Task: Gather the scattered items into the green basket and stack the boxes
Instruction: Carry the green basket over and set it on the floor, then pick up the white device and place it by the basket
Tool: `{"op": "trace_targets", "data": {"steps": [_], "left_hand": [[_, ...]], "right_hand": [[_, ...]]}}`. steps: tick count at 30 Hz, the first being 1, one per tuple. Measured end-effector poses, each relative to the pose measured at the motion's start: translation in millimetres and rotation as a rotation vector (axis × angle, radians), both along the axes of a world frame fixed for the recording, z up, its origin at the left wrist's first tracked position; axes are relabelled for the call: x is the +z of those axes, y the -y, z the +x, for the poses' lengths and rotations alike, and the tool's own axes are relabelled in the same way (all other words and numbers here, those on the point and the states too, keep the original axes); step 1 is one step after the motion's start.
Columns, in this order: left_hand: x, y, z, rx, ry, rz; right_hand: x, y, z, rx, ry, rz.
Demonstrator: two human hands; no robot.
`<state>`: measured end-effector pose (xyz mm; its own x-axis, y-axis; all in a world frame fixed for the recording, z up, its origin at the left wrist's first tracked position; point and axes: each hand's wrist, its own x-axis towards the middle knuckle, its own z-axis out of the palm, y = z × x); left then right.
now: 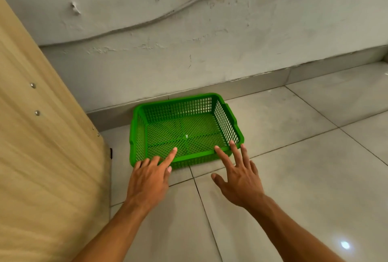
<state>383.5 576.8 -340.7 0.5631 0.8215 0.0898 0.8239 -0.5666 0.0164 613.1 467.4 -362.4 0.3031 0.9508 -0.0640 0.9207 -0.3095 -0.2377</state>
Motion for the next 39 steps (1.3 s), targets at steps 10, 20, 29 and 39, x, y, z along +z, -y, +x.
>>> {"op": "trace_targets", "data": {"steps": [10,20,29,39], "left_hand": [[17.0,-4.9,4.3,0.004,-0.071,-0.074],[94.8,68.1,37.3,-0.247,0.253,-0.043],[158.8,180.3,46.1,-0.644,0.382,-0.114],[167.2,341.3,20.1,-1.082,0.438,-0.420]], "right_hand": [[7.0,-1.5,9.6,0.004,-0.120,0.109],[74.8,116.8,3.3,-0.155,-0.093,0.161],[187.2,274.4,-30.8,-0.341,-0.086,0.222],[221.8,495.8,-119.4,-0.590,-0.267,0.286]]}}
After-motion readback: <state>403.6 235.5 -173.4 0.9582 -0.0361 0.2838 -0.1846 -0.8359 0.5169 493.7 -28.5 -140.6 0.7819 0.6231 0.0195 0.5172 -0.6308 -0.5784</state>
